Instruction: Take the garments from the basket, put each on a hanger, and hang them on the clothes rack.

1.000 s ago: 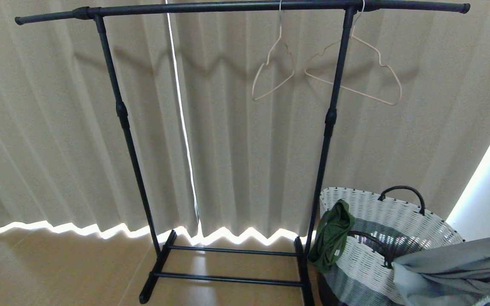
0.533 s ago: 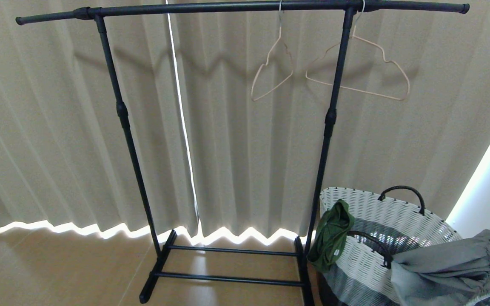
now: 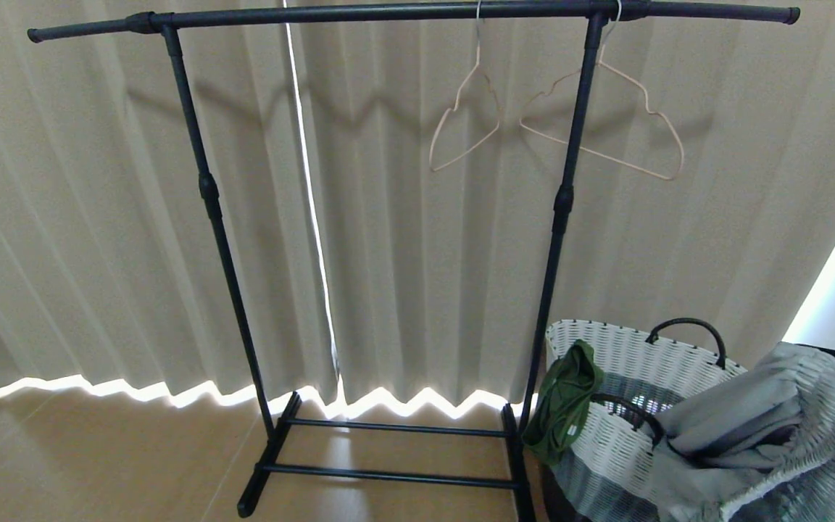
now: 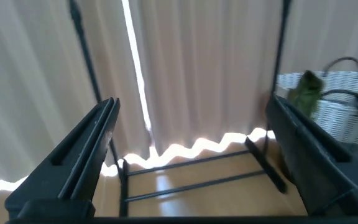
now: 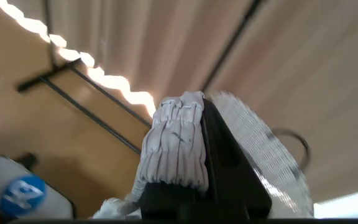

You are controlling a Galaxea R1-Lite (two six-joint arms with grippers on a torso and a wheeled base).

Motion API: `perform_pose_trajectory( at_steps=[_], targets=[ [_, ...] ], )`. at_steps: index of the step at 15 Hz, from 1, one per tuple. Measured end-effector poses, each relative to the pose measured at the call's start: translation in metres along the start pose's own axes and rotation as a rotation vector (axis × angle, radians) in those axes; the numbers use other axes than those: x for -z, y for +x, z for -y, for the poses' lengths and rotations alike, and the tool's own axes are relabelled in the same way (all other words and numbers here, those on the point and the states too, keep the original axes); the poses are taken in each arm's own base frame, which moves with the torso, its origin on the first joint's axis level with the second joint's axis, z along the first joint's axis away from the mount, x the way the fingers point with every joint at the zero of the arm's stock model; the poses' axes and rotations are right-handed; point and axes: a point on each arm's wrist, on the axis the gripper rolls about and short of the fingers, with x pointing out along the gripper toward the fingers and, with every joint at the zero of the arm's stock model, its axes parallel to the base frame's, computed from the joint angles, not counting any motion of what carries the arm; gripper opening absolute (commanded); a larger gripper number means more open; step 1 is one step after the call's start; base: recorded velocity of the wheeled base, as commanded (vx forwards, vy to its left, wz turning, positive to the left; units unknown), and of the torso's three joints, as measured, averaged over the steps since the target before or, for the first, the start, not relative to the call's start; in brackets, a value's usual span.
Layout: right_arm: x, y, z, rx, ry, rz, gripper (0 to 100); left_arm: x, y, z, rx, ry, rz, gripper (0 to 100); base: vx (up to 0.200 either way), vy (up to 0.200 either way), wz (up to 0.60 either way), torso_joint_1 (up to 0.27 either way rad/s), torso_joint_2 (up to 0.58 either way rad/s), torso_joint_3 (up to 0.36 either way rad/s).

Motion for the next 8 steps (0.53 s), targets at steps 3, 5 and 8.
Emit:
perform_pose_trajectory(
  at_steps=[3,5,8],
  targets=[
    [-0.019,0.010,-0.003,-0.067,0.057,0.042,0,-0.035,0.031,-0.009,0.099,-0.026,-0.072,100,0.000,0.000,0.00,0.000,0.00,0.000],
    [-0.033,0.017,-0.006,-0.109,0.113,0.062,0,-0.052,0.065,-0.012,0.185,-0.039,-0.110,100,0.000,0.000,0.00,0.000,0.00,0.000],
    [-0.043,0.031,-0.006,-0.132,0.145,0.052,0,-0.068,0.123,-0.007,0.307,-0.058,-0.159,100,0.000,0.000,0.00,0.000,0.00,0.000]
  ],
)
